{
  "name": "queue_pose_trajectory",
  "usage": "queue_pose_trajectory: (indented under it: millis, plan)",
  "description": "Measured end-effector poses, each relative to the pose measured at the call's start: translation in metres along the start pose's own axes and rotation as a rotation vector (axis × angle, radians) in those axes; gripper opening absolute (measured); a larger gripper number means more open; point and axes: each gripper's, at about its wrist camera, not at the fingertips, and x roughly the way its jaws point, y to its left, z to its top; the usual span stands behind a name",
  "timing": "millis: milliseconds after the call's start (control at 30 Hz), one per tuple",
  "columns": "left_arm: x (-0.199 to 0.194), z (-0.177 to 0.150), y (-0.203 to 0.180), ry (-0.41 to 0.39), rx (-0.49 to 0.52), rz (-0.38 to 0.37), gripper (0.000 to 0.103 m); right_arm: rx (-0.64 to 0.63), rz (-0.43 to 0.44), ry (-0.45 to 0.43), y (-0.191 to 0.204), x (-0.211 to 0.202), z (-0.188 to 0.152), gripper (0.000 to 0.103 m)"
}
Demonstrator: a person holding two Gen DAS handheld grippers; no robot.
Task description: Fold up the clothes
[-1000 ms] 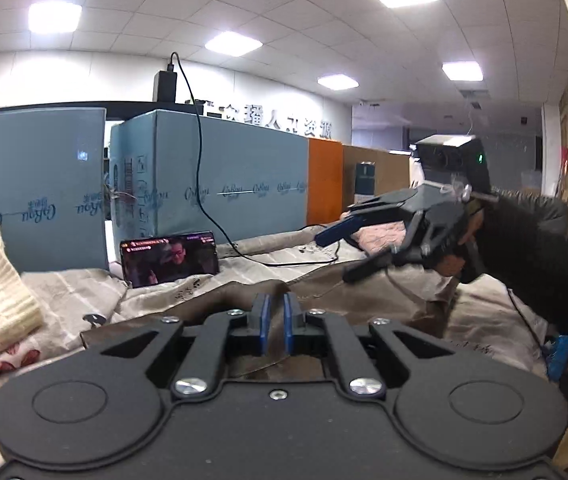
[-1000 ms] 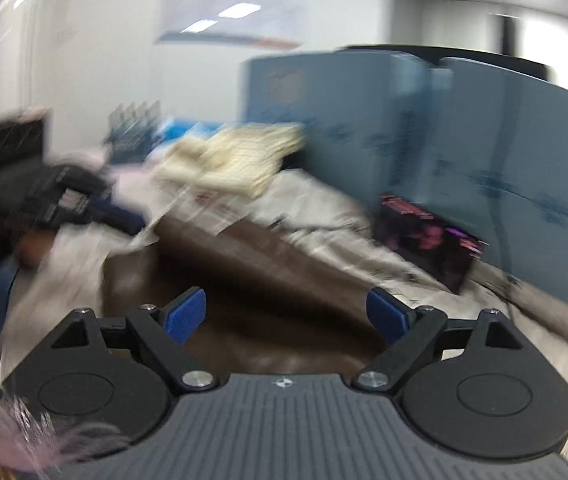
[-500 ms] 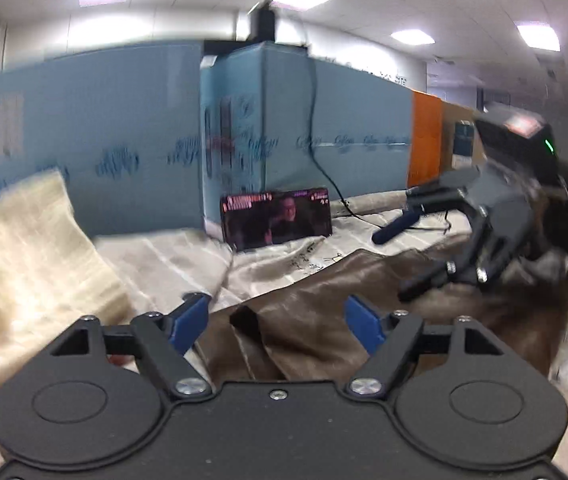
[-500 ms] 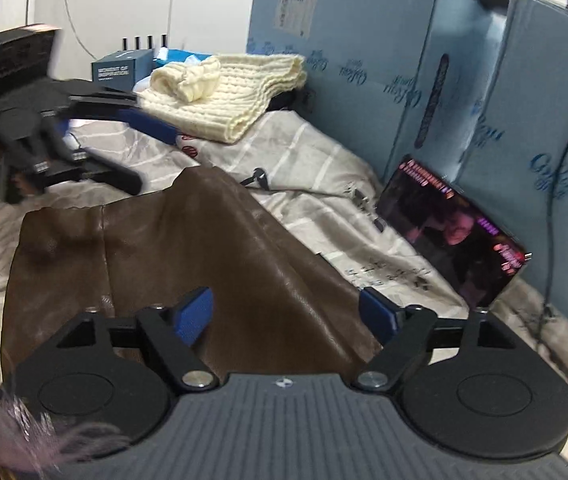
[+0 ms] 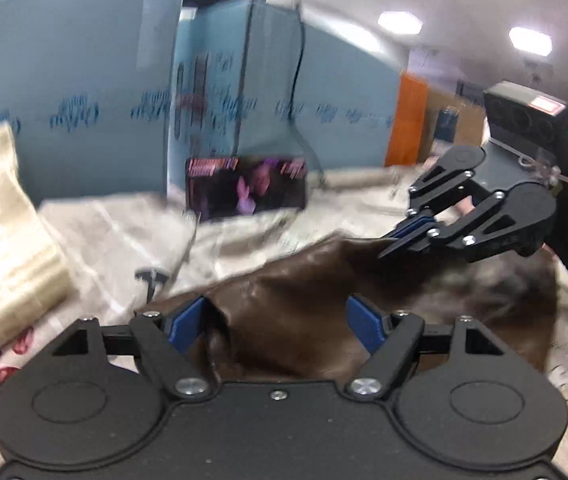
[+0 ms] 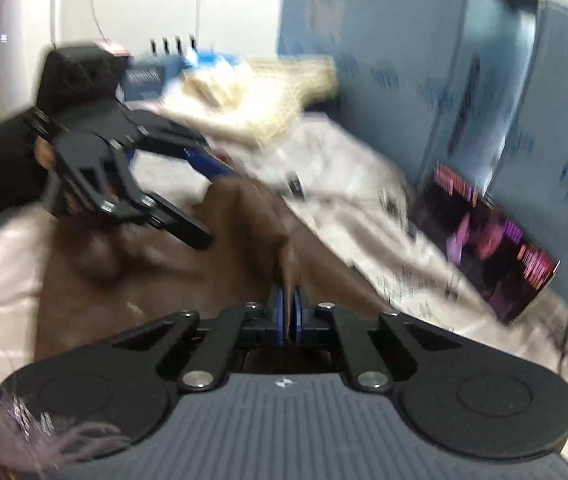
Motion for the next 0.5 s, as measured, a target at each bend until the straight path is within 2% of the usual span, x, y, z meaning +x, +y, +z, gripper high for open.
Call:
queue_pose_trajectory:
  millis: [33,133,233,333,400,500]
  plan:
    - [-0.012,0.003,-0.002,-0.042,-0.002,-0.019,0.078,-0.021,-0.007,-0.031,0.010,-0.015,0.003,0.004]
    - [-0.057,0.010,-0.010,-0.200,-0.013,-0.041,0.091,-0.099,-0.032,-0.116,0.047,-0.060,0.008,0.004]
    - [-0.094,0.013,-0.021,-0.302,-0.022,-0.058,0.103,-0.176,-0.051,-0.189,0.094,-0.102,0.005,0.004]
    - [-0.110,0.011,-0.034,-0.307,-0.014,-0.054,0.103,-0.248,-0.065,-0.236,0.141,-0.137,-0.005,0.004]
    - [-0.115,0.008,-0.041,-0.299,-0.008,-0.048,0.103,-0.296,-0.073,-0.232,0.173,-0.149,-0.016,0.004]
    - [-0.124,0.000,-0.039,-0.334,-0.059,-0.088,0.103,-0.306,-0.041,-0.216,0.207,-0.160,-0.035,0.004]
